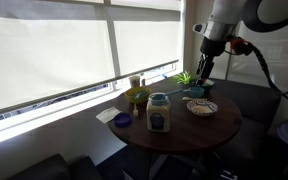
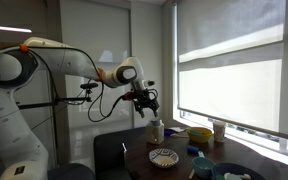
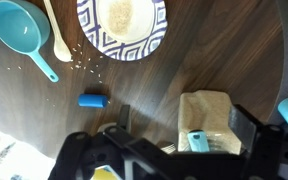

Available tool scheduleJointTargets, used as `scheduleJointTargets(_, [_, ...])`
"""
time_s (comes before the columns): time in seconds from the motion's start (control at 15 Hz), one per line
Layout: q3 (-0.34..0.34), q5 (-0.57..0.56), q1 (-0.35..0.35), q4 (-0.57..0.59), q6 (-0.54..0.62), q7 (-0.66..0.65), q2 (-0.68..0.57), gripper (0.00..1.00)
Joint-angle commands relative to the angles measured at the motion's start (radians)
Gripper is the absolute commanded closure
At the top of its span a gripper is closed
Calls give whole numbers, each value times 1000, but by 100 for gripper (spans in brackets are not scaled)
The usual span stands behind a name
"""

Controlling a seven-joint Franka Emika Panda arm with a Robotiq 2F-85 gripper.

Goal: Lift the soup ladle from the sugar jug and put it on the black bowl

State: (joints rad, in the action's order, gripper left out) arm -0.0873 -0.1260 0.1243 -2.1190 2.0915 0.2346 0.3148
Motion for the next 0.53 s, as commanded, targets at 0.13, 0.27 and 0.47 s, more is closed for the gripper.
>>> scheduleJointTargets(0.13, [23, -9, 24, 101, -168, 275, -76, 0])
scheduleJointTargets(0.27, [36, 33, 29, 133, -151, 349, -105, 0])
scheduleJointTargets(0.47, [24, 71, 29, 170, -102, 367, -162, 0])
